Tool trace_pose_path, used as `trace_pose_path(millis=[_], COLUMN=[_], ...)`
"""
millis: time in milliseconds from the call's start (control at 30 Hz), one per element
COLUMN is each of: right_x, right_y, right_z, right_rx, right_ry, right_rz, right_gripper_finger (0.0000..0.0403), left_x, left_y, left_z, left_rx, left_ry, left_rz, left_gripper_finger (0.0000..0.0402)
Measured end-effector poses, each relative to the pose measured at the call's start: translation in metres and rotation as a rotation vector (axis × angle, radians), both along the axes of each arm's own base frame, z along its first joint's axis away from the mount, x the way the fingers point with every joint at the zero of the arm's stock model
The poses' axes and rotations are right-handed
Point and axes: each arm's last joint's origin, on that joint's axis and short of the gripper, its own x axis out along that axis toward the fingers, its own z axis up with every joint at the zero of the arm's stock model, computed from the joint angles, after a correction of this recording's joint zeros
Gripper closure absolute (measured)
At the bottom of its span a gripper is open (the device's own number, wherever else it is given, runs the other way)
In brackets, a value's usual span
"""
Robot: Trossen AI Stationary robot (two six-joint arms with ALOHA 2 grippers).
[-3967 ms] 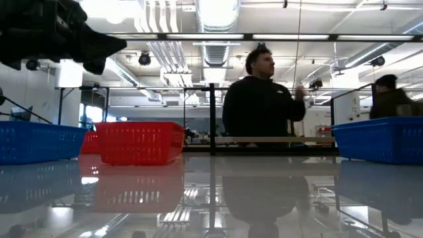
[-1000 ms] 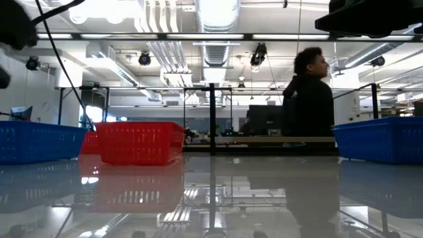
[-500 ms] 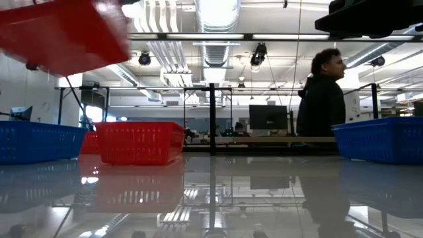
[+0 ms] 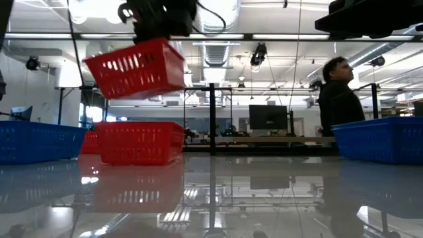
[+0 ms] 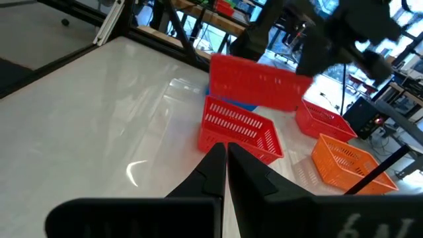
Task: Stack baskets on shelf by color
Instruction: Stack the bottom red basket on top of the middle red basket
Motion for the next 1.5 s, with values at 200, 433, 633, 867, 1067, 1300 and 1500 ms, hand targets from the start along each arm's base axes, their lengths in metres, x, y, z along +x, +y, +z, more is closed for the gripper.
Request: trace_pose_path(millis=[200,433,633,867,1067,1300,1500], right_x=[-0.001,-0.002,-0.001,-0.001,-0.001,-0.001,-0.001], right_y=[0.0,-0.001,-0.001,-0.001,-0.001,-0.001,-0.001], right_z=[-0.002,-0.006,-0.003,-0.004,-0.003,-0.003,-0.003], right_rx=[-0.003,-0.01,-0.004,-0.005,-0.004,-0.004,-0.003], right_ry=[0.005,0.017,0.007,0.008,0.006,0.006,0.005], right_rz=[0.0,0.0,0.0,0.0,0.0,0.0,0.0], right_gripper_finger=[0.0394,0.0394,0.0394,0.0394,0.0394,0.0394,0.0394], left_x=[0.013,0.016,0.015,0.015,0.014,0.013,0.011], left_y=[0.02,0.036,0.042,0.042,0.042,0.041,0.04], left_z=[-0.018,-0.026,-0.031,-0.038,-0.04,-0.047,-0.052], left_rx=[-0.043,-0.053,-0.062,-0.073,-0.078,-0.082,-0.087], left_ry=[0.06,0.059,0.063,0.081,0.097,0.112,0.129], left_rz=[-0.009,0.035,0.071,0.081,0.082,0.083,0.084], left_gripper_finger=[0.0401,0.0401,0.0401,0.0402,0.0402,0.0402,0.0402])
